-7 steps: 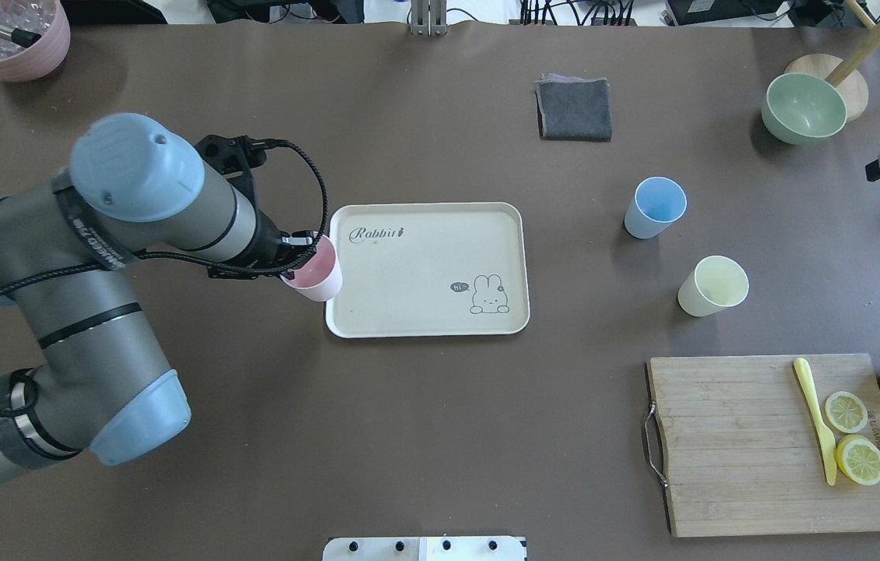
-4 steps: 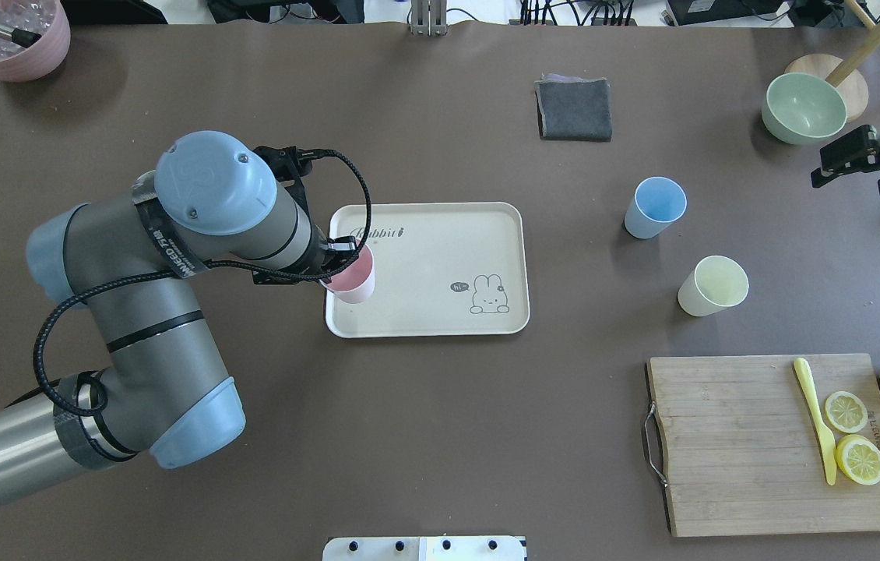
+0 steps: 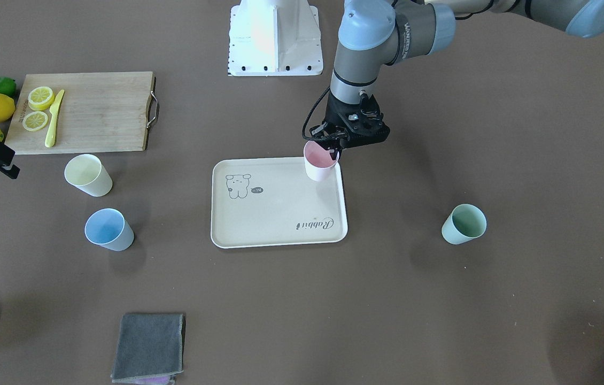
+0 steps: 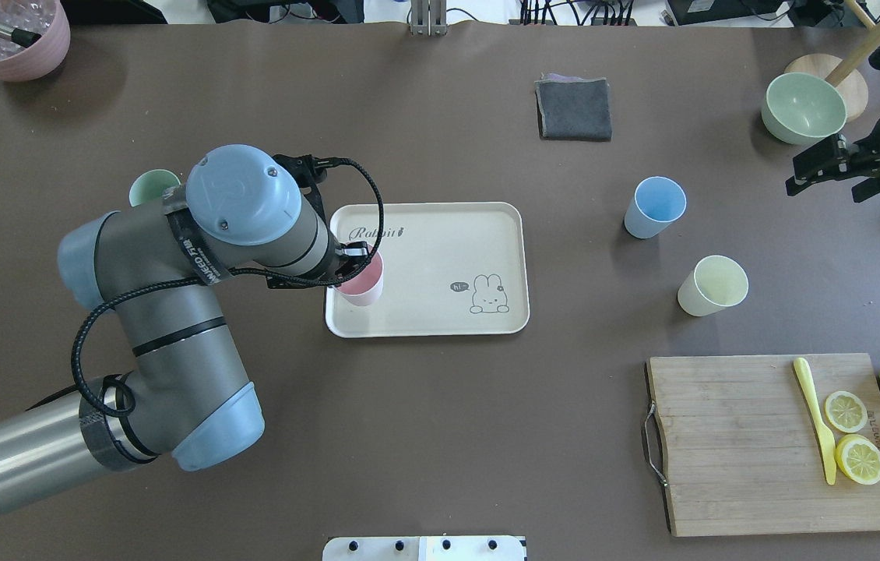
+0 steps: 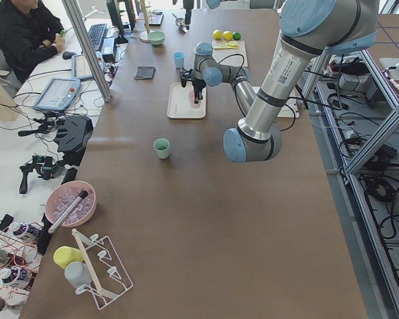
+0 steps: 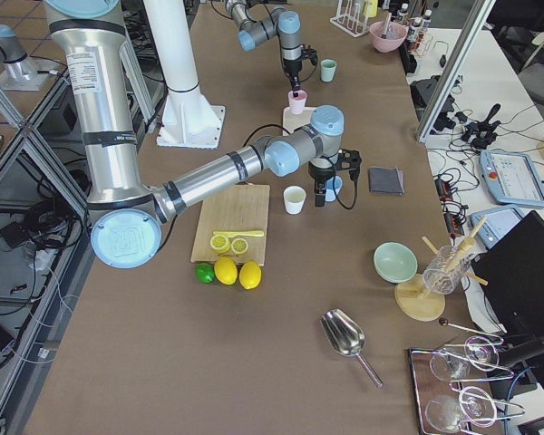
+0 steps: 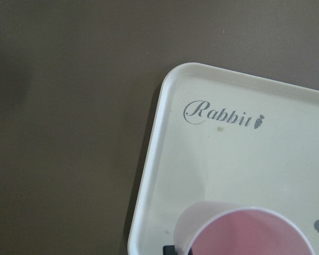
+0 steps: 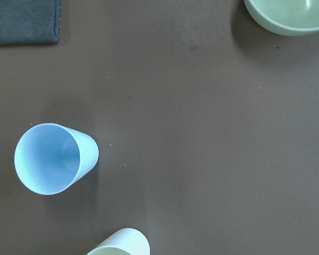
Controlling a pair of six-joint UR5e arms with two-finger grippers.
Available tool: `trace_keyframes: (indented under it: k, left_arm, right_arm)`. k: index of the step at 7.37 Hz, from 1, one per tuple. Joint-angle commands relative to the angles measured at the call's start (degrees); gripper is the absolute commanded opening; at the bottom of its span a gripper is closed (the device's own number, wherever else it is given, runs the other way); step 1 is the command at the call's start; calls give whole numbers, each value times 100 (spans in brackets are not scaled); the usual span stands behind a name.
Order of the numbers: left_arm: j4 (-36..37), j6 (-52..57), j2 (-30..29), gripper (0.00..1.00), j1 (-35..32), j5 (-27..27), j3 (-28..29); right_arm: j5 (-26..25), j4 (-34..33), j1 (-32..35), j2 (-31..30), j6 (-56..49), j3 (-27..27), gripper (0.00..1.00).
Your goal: Place all cups on tray
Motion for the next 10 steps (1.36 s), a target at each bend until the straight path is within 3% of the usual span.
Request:
trace_keyframes:
  k: [1, 7, 9, 10]
  left_arm:
    - [-260, -4, -5, 0, 135, 128, 226]
    - [-271, -4, 4, 0, 153, 128, 210]
    - [-271, -4, 4, 0, 153, 128, 210]
    - [-279, -73, -5, 30, 153, 128, 210]
  right_arm:
    - [-72, 0, -101, 6, 2, -23, 100]
    - [-108, 0, -461, 50, -7, -93, 100]
    - [-362, -9, -681, 41, 2, -137, 100]
    - [-406, -9, -768, 41, 2, -172, 100]
